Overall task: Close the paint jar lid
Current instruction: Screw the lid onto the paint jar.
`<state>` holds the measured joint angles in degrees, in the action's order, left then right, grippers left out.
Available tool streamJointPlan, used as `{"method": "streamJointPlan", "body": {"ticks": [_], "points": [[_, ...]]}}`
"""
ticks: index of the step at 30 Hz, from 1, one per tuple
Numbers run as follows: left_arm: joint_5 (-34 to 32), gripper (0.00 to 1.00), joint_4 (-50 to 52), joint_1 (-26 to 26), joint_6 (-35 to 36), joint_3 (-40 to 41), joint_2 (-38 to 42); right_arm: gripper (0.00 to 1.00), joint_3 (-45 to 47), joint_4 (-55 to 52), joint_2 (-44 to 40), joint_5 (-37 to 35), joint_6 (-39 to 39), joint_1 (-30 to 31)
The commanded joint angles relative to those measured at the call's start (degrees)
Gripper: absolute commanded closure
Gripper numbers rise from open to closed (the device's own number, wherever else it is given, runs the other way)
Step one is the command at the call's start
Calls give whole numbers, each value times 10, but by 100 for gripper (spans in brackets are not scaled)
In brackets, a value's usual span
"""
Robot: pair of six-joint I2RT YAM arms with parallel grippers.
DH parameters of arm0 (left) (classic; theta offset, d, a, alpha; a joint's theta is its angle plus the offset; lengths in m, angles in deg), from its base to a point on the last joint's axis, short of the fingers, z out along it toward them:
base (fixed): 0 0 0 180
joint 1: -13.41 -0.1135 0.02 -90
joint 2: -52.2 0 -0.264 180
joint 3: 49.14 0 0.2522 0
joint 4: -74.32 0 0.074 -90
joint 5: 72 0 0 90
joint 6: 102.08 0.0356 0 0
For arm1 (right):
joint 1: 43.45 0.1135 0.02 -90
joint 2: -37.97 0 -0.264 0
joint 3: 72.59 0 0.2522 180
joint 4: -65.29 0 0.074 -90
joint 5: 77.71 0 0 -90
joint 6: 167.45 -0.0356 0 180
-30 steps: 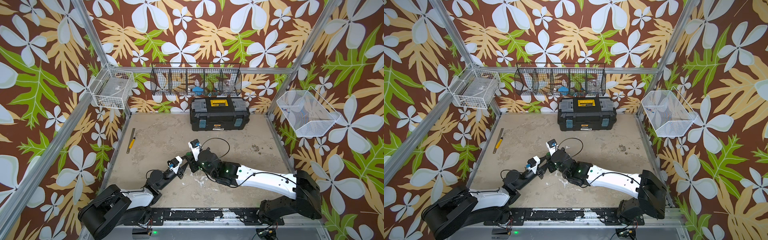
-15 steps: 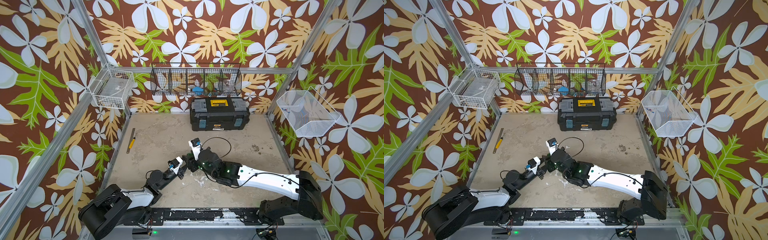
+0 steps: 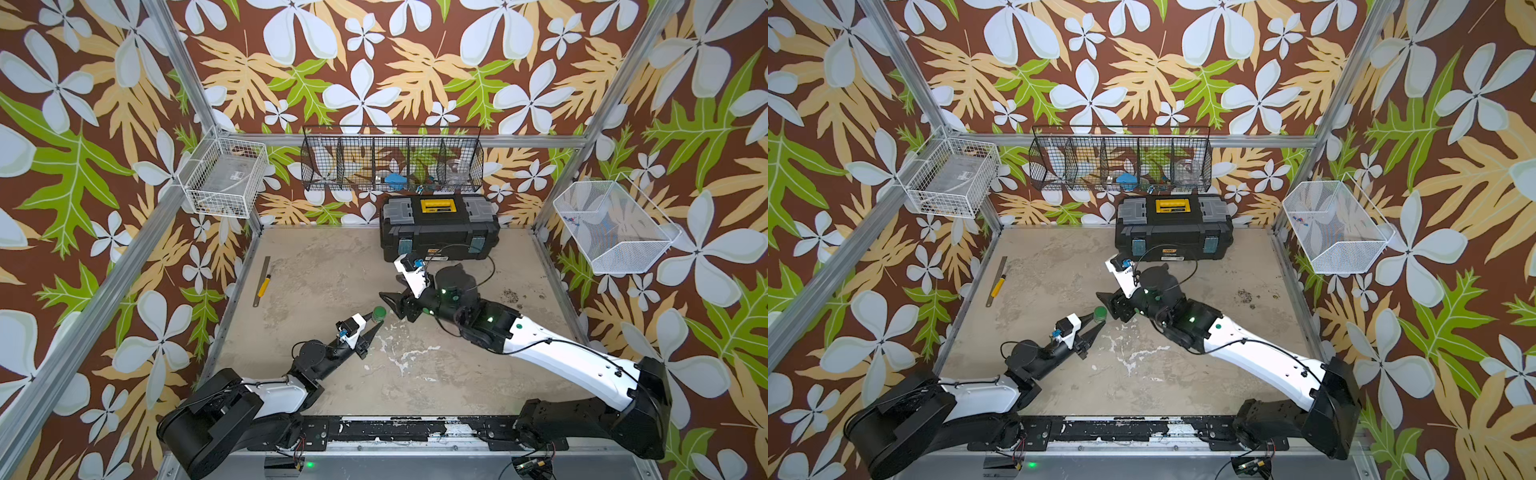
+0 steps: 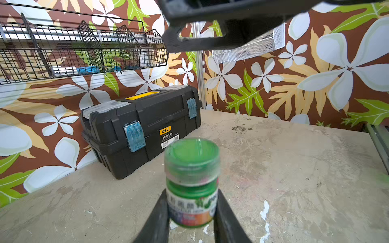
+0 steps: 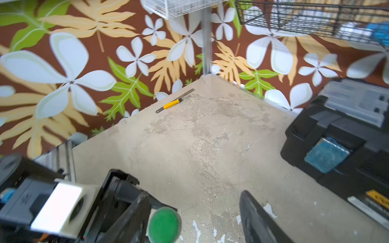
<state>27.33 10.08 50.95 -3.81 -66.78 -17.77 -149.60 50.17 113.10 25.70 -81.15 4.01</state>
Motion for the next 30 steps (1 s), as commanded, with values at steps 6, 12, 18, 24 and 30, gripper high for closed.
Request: {"method": "streamJointPlan", "body": {"ticks": [6,12,18,24,30], "points": [[9,78,-13,0,3,-2,0,21,-49,-108,53,394,357,-76],[10,78,-14,0,3,-2,1,24,-95,-160,119,492,469,-111],[8,78,-13,0,4,-1,3,25,-161,-261,186,516,552,-112],[8,78,-14,0,5,-2,2,29,-189,-307,224,516,586,-111],[7,78,-14,-1,5,-1,1,33,-190,-296,234,495,578,-106]]}}
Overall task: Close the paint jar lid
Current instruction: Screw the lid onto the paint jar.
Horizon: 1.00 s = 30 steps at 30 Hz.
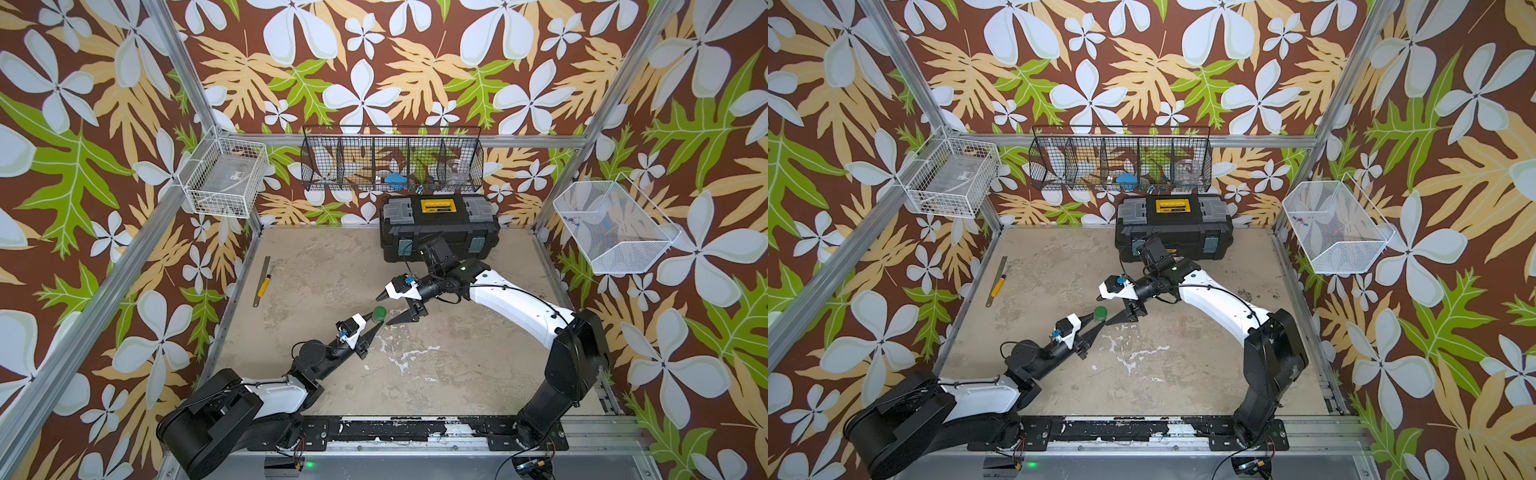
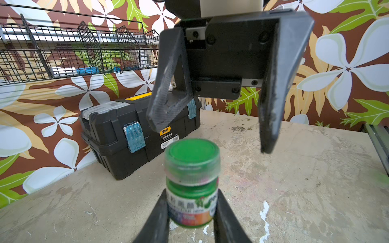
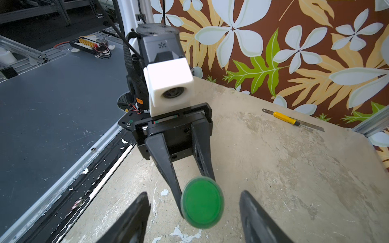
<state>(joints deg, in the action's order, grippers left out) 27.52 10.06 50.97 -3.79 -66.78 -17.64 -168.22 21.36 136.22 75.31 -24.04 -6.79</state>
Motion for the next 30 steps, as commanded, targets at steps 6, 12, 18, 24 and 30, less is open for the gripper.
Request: {"method": "streamJointPlan", "body": {"ticks": [6,12,18,24,30], "points": [[5,78,-14,0,5,-2,-1,39,-4,6,9,-15,-10,5],[6,78,-13,0,5,-2,-2,44,-8,10,15,-23,-20,9],[5,78,-13,0,5,-2,-1,52,-9,13,17,-28,-27,10],[5,78,-13,0,5,-2,-1,58,-3,22,16,-37,-37,11],[5,78,-14,0,5,-2,-1,65,5,35,12,-45,-54,14]]}}
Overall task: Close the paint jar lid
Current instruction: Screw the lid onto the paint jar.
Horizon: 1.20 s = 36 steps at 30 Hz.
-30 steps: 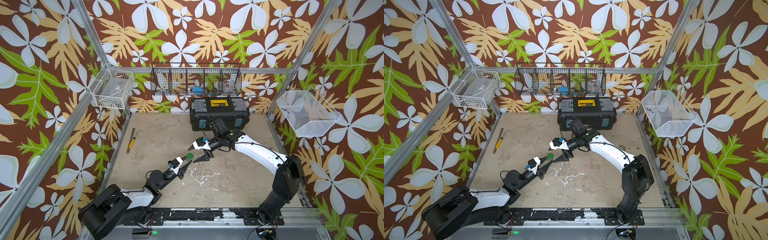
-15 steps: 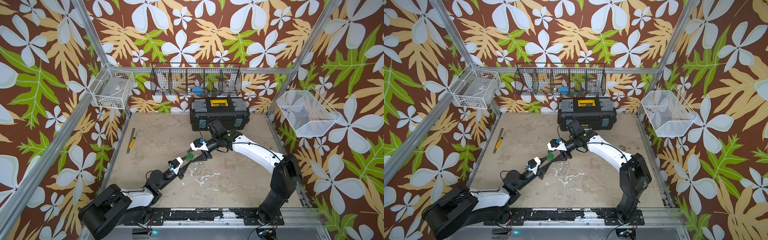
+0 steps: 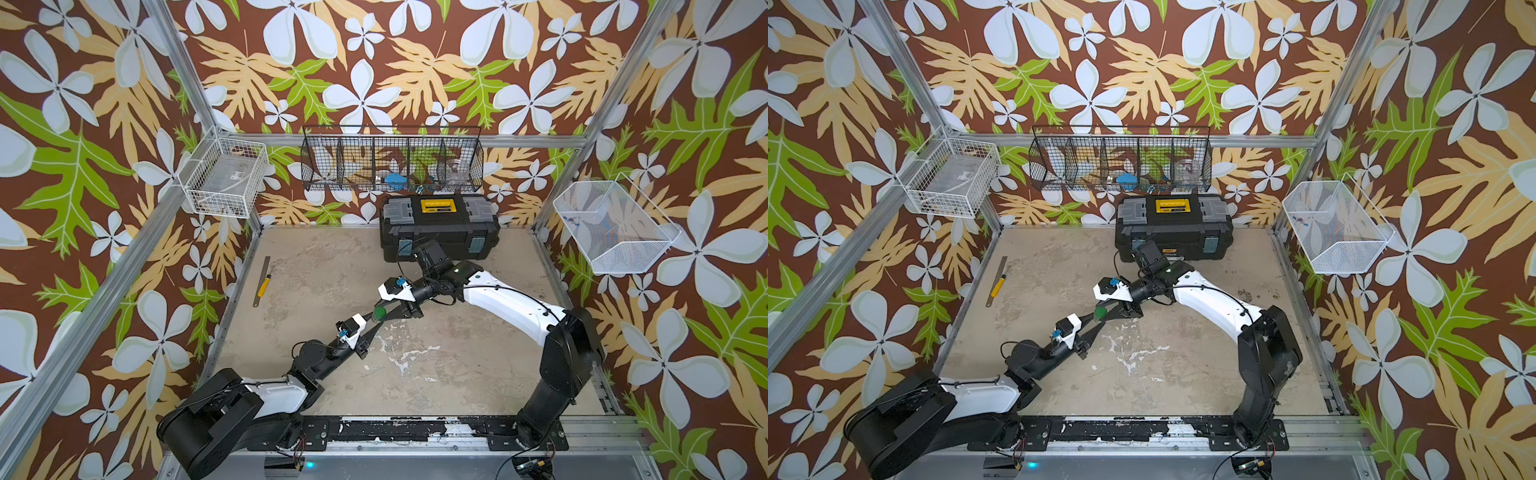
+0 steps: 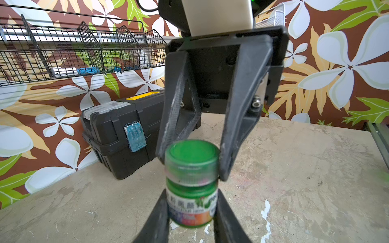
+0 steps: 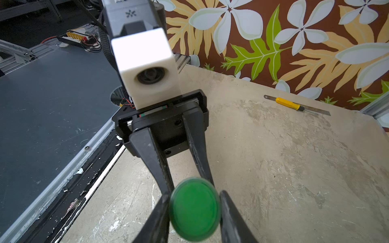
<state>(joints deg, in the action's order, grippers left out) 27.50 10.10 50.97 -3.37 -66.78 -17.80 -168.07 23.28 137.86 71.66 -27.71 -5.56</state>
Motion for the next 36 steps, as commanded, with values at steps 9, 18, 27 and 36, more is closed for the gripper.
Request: {"method": "streamJointPlan", "body": {"ticks": [9,18,27,36], "points": [[5,78,-13,0,1,-3,-1,71,40,93,-28,-40,-127,13],[5,78,-13,0,1,-3,1,73,99,199,-63,-157,-289,39],[3,78,-13,0,1,-2,0,72,139,240,-102,-347,-420,89],[1,78,-13,0,2,-2,0,71,162,250,-128,-567,-610,160]]}}
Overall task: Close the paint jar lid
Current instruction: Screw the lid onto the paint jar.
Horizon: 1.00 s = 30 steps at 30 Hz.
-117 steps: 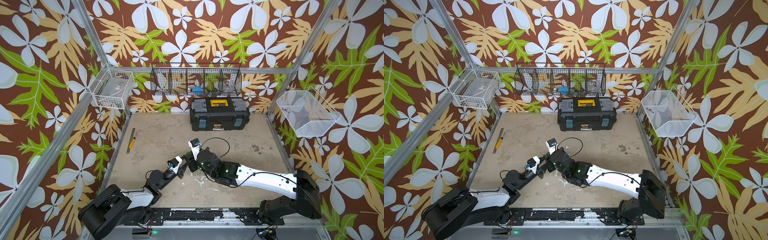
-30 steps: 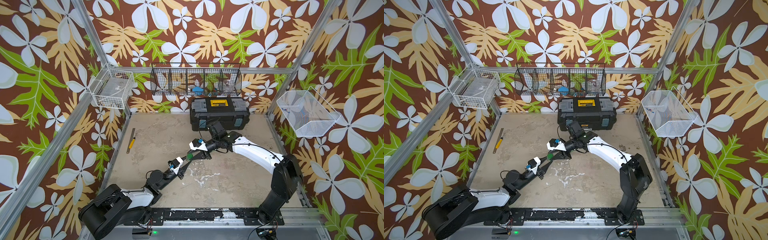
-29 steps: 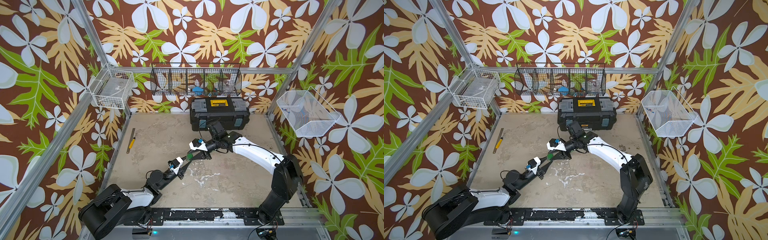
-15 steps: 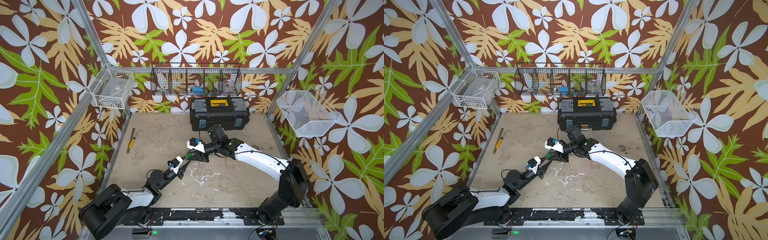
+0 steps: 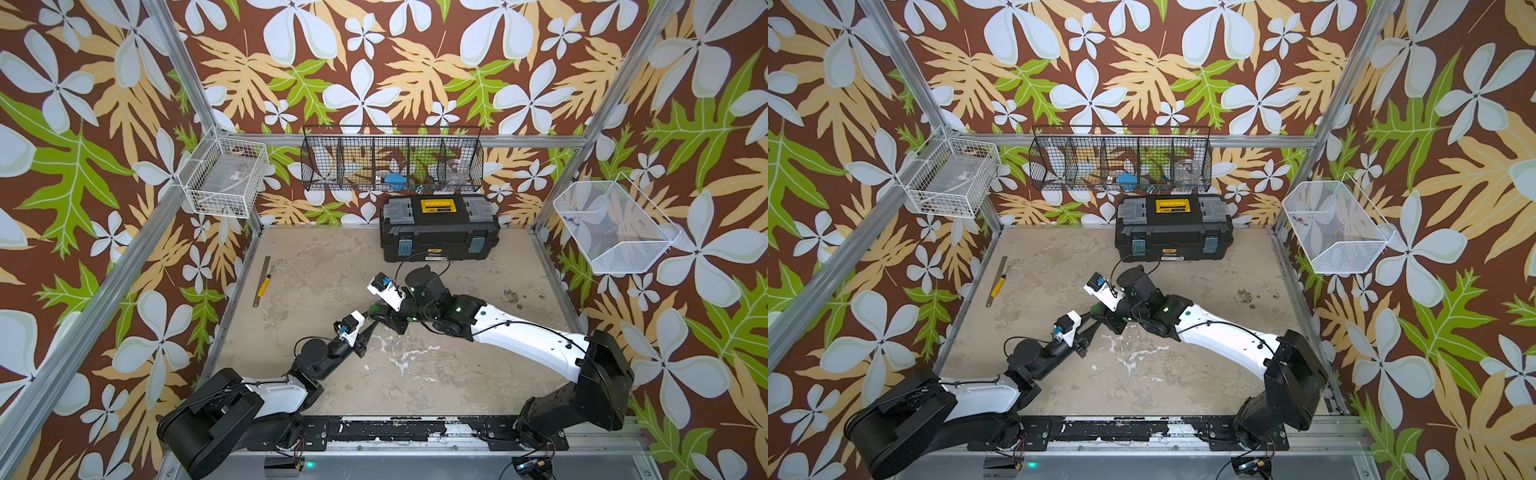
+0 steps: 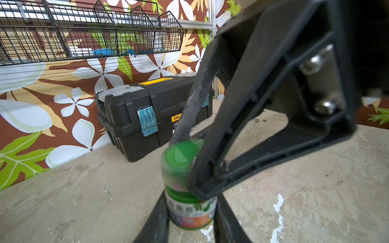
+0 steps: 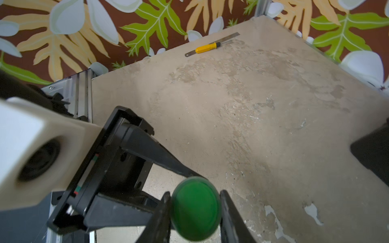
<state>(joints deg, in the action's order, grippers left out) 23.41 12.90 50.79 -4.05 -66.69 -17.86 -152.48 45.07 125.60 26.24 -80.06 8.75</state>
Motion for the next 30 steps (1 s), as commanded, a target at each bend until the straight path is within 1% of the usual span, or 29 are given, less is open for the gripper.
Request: {"method": "streamJointPlan", "body": {"ticks": [1,4,10,15,18,20,25,30], "points": [[41,78,-41,1,8,-2,1,71,8,35,-7,-136,-99,30],[41,78,-41,1,8,-3,0,71,9,36,-9,-204,-140,65],[41,78,-41,1,8,-3,0,71,3,28,-4,-272,-221,104],[41,78,-41,1,8,-3,0,67,1,29,-4,-276,-253,113],[41,78,-41,1,8,-3,-1,65,-1,29,-7,-274,-255,114],[41,78,-42,1,8,-3,-2,62,-2,29,-11,-277,-255,114],[41,78,-43,1,8,-3,-4,59,-4,24,-17,-278,-251,114],[41,78,-43,1,9,-3,-4,51,-6,17,-20,-279,-251,114]]}}
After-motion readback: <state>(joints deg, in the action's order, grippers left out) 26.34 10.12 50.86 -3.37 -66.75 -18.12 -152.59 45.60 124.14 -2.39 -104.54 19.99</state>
